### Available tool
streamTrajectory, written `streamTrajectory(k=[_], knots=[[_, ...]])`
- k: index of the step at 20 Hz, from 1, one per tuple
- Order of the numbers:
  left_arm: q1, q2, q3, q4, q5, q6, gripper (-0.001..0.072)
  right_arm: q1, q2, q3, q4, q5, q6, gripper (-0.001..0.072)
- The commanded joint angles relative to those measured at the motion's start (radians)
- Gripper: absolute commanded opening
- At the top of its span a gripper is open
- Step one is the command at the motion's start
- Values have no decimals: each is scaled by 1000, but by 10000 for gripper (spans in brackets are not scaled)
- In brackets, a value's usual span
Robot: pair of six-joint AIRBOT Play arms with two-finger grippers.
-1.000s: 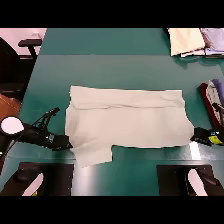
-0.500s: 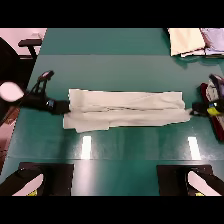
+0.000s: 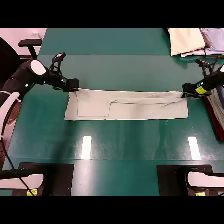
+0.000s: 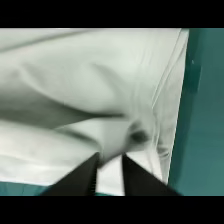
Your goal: Fold the shirts.
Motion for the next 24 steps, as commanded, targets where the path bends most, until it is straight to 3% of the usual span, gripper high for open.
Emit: streamTrajectory(k=[1, 2, 5, 7, 8, 10, 11, 12, 16, 19, 22, 24], knots=[[1, -35, 27, 0, 26, 3, 613, -21, -60, 60, 109, -10, -60, 345], [1, -36, 27, -4, 17, 3, 619, -41, -58, 59, 170, -12, -82, 385], [1, -35, 26, -56, -40, 3, 596, -125, -41, 58, 238, 26, -137, 390], [1, -36, 26, -120, -81, 6, 68, -208, -39, 53, 256, 83, -165, 390], [0, -36, 26, -146, -82, 20, 26, -252, -38, 35, 277, 98, -175, 391], [-5, -37, 26, -195, -73, 26, 24, -341, -38, -39, 340, 95, -193, 403], [-16, -37, 26, -206, -64, 26, 24, -386, -41, -87, 358, 87, -208, 598], [-36, -37, 26, -212, -53, 26, 25, -415, -41, -134, 366, 72, -209, 708], [-164, -37, 26, -211, 64, 10, 24, -464, -53, -269, 446, 11, -349, 707], [-254, -38, 26, -210, 155, -26, 23, -439, -120, -279, 502, 30, -373, 705], [-298, -48, 26, -209, 165, -37, 23, -393, -176, -278, 528, 0, -383, 689], [-304, -59, 26, -213, 165, -60, 23, -363, -184, -278, 541, -39, -383, 515]])
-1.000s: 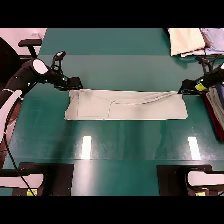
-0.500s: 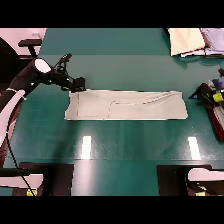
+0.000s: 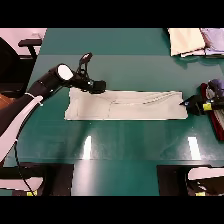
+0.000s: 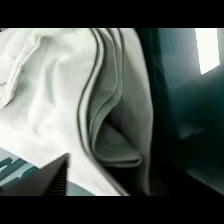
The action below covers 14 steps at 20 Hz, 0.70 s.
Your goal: Fold the shirts.
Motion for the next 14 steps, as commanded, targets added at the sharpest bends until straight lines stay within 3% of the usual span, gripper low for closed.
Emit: streamTrajectory(k=[1, 3, 4, 8, 14], knots=[[-38, -16, 1, -2, 26, -27, 23, 47, -24, -7, 26, -78, -18, 392], [-46, -36, 9, -8, 26, -28, 23, 65, -5, -6, 24, -106, -37, 94], [-51, -54, 23, -12, 24, -28, 23, 75, 8, 2, 25, -106, -48, 22], [-89, -172, 145, -25, 4, -27, 23, 128, 74, 137, 26, -7, -40, 20], [-171, -380, 363, -25, -51, -27, 23, 333, 231, 383, 26, 31, 94, 20]])
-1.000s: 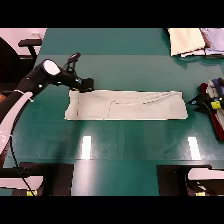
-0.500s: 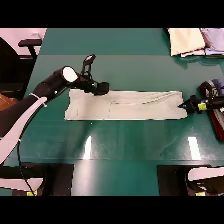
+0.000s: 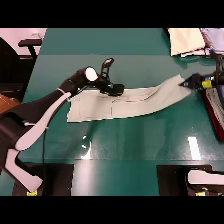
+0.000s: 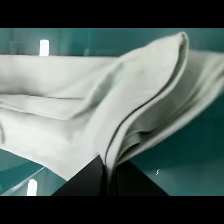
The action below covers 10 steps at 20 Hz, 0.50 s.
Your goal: Fold the shirts.
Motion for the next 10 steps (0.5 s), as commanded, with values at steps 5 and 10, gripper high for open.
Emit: streamTrajectory(k=[5, 10], knots=[[-53, -148, 144, 0, -57, -8, 23, 262, 85, 281, 2, 14, 137, 20], [-53, -150, 144, 16, -69, -7, 23, 403, 85, 356, 2, -36, 163, 20]])
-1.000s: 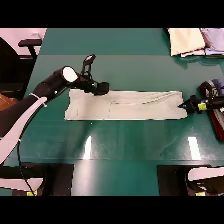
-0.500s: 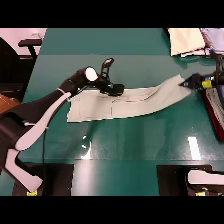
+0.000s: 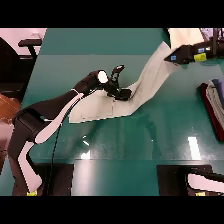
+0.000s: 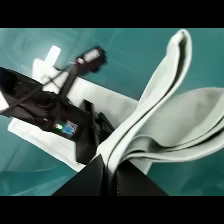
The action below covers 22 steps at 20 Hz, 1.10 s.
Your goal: Fold the shirts.
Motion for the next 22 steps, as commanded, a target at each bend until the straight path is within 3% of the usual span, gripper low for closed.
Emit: streamTrajectory(k=[1, 6, 13, 14, 15, 16, 17, 18, 20, 22], knots=[[-3, -7, 6, 9, -8, 2, 23, 100, 3, 47, 2, -40, 23, 21], [97, 71, 59, 99, -76, 9, 23, 220, 3, 47, 60, -133, 19, 21], [481, 388, 106, 240, -233, 13, 24, 581, -142, 47, 203, -372, -91, 22], [526, 431, 106, 247, -238, 19, 24, 640, -187, 47, 206, -420, -126, 45], [563, 464, 106, 255, -244, 19, 24, 687, -226, 48, 206, -466, -159, 244], [595, 494, 106, 257, -250, 20, 24, 724, -269, 61, 199, -489, -175, 510], [620, 514, 106, 258, -255, 20, 24, 742, -308, 87, 202, -472, -176, 605], [640, 534, 106, 258, -260, 21, 24, 746, -341, 126, 199, -430, -175, 597], [657, 552, 107, 259, -278, 29, 24, 702, -362, 173, 190, -348, -148, 491], [656, 554, 108, 257, -309, 45, 24, 613, -332, 142, 126, -295, -84, 481]])
